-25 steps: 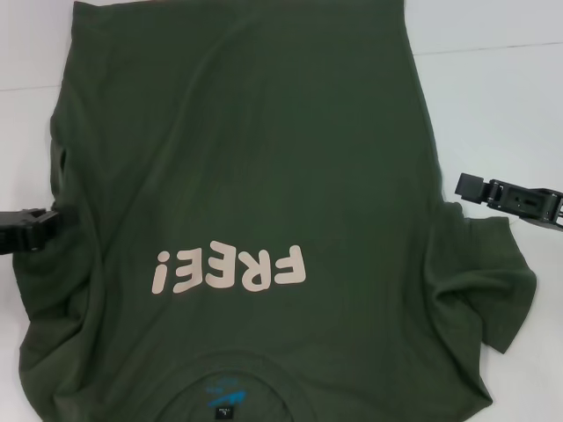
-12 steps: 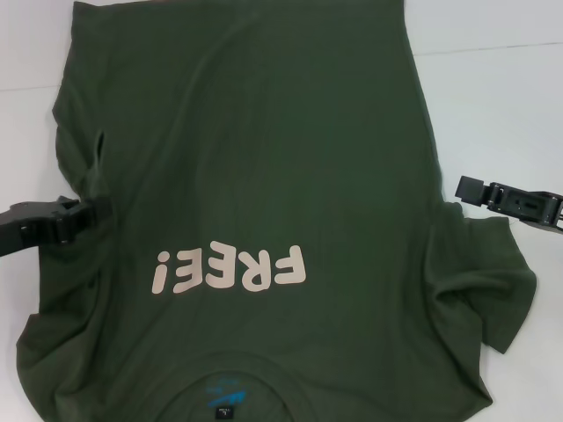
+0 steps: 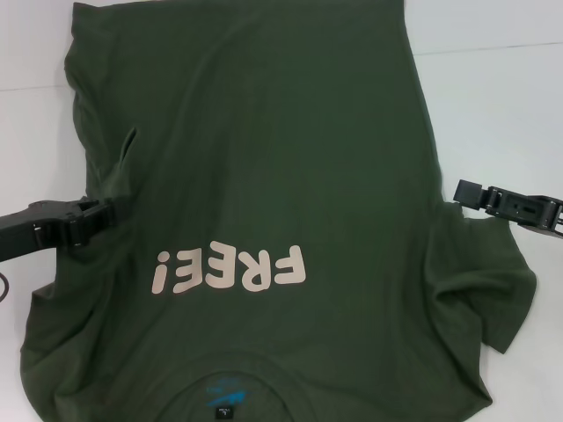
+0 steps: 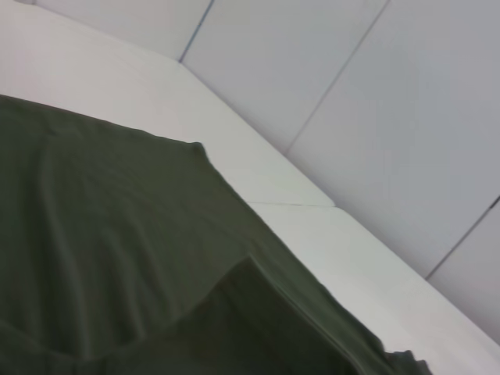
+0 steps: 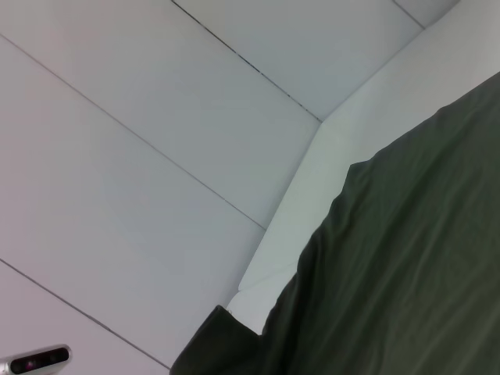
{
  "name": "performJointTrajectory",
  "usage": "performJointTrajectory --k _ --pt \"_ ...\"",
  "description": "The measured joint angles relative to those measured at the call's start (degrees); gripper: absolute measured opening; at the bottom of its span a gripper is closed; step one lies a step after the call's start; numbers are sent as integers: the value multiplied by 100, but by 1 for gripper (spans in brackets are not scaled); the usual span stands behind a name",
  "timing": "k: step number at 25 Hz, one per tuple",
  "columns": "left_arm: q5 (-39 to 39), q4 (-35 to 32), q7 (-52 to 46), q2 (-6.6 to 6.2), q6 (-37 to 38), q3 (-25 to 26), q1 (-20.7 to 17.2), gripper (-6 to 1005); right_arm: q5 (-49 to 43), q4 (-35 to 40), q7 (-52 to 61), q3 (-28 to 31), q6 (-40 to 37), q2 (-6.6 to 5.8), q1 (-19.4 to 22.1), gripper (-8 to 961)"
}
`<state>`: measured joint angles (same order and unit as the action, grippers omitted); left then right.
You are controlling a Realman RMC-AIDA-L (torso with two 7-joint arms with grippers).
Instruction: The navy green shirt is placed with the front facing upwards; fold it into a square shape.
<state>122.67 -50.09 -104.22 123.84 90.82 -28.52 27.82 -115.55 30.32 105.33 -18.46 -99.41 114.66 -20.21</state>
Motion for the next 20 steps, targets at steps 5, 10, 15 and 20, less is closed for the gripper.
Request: performJointTrajectory --k 5,10,15,20 --pt "-24 -4 0 -1 127 -11 26 33 -3 0 -5 0 4 3 0 826" --pt "-31 81 6 -1 89 -108 102 33 -9 0 -13 -13 13 3 0 826" --pt "-33 387 66 5 -377 -384 167 32 -13 0 -13 -5 11 3 0 826" --pt "-33 606 73 17 -849 -585 240 32 -19 0 -13 -2 4 10 0 826"
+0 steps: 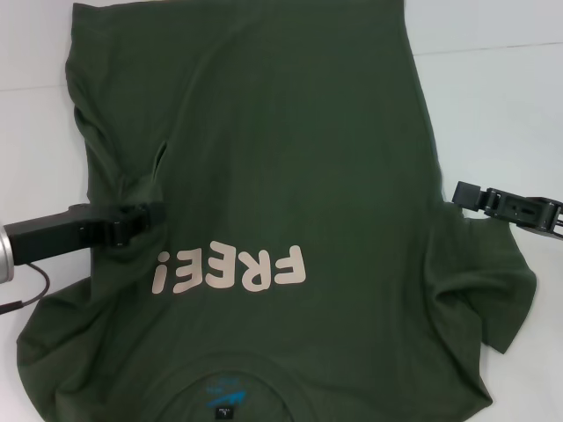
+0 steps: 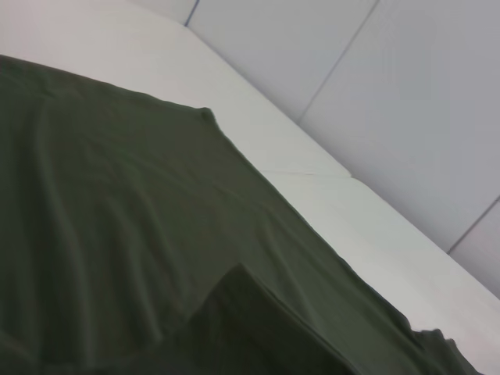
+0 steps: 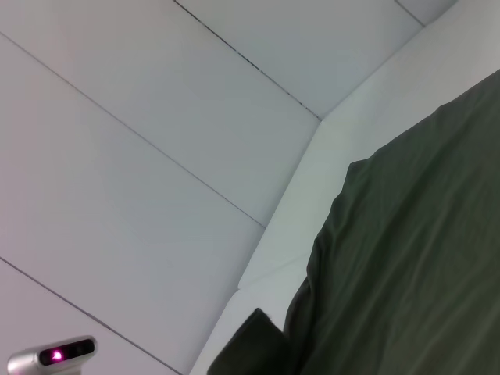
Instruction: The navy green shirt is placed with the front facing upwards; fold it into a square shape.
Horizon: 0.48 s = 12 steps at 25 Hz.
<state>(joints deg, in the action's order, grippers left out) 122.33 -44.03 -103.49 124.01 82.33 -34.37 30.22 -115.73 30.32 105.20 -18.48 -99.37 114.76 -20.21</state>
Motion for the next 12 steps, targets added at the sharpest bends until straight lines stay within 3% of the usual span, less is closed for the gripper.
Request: performJointTrajectory --k 8,12 --pt "-57 195 46 3 -156 -8 67 33 -2 0 0 2 -4 2 5 827" --pt "-59 221 142 7 -115 -9 69 96 0 0 2 2 11 2 2 827"
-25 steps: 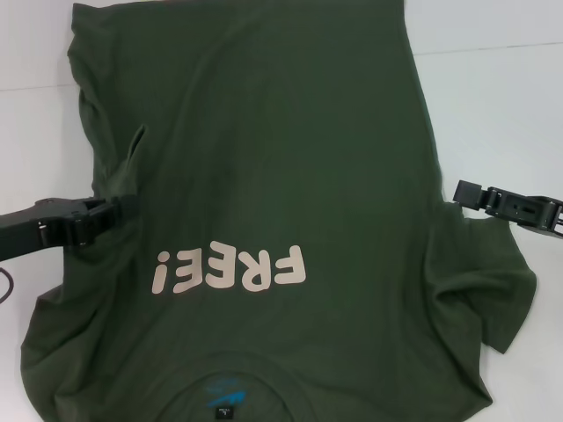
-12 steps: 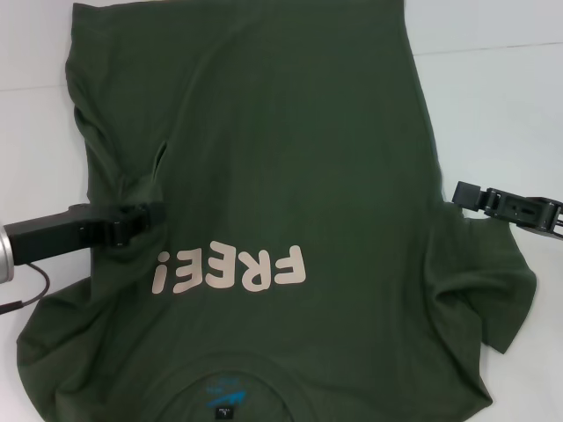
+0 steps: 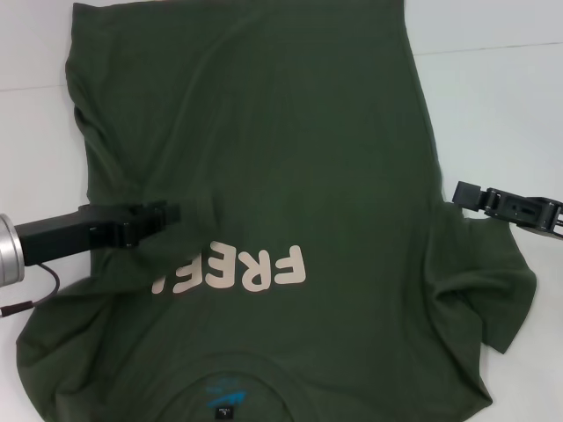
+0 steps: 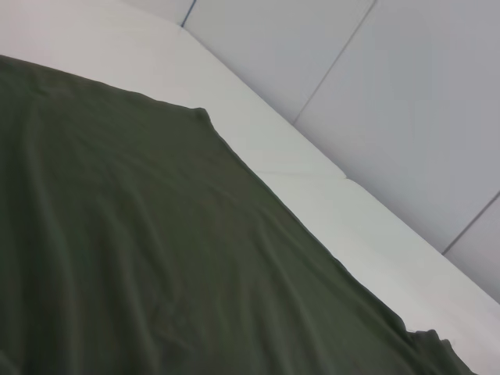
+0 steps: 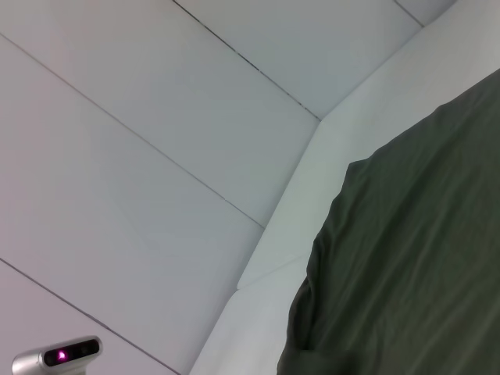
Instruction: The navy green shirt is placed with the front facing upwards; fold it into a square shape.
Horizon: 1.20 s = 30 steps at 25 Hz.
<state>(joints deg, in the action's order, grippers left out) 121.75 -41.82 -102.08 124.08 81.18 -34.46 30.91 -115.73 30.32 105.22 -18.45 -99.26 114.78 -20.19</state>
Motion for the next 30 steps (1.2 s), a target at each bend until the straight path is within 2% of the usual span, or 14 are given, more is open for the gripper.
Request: performJointTrajectory --k 10,21,26,30 --pt "-98 18 131 -8 -65 34 -1 506 13 0 15 0 18 -5 -13 827" --pt "-176 -374 952 -87 -144 83 -496 740 22 0 58 0 42 -9 -77 827" --pt "-132 -520 1124 -114 21 138 -668 908 26 0 60 6 47 -9 -91 827" --pt "97 -526 1093 -138 50 137 -677 908 26 0 60 39 48 -9 -91 827"
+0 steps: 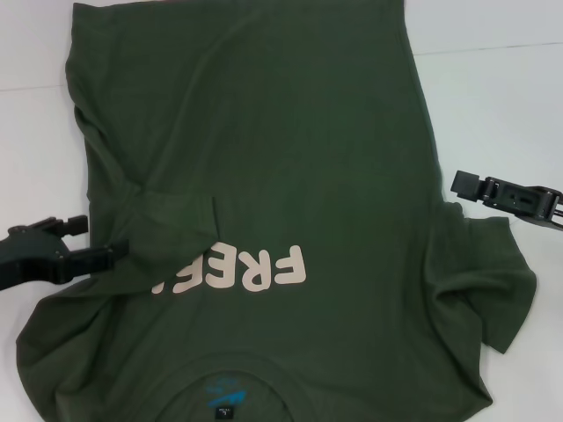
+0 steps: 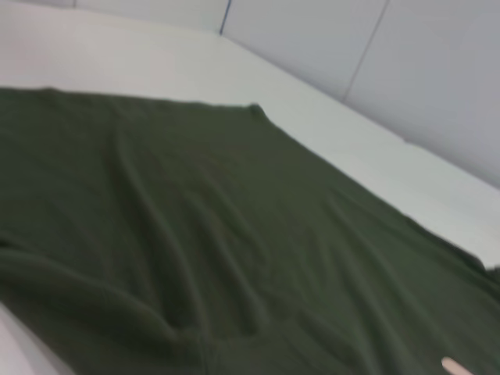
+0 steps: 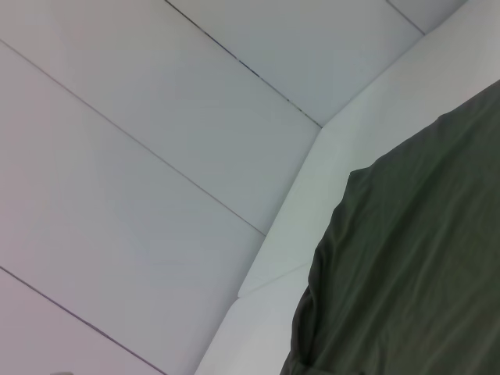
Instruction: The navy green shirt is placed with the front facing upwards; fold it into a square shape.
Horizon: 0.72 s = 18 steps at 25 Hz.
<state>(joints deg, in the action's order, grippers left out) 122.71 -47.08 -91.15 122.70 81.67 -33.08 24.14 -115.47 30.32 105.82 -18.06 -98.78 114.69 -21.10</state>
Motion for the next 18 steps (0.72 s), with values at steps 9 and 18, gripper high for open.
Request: performJointTrajectory --k 9,18 --pt "435 2 -169 -13 57 -44 121 909 -1 0 0 15 0 0 27 827" --pt "570 37 -236 -10 -55 -82 190 908 -2 0 0 13 -1 0 26 827"
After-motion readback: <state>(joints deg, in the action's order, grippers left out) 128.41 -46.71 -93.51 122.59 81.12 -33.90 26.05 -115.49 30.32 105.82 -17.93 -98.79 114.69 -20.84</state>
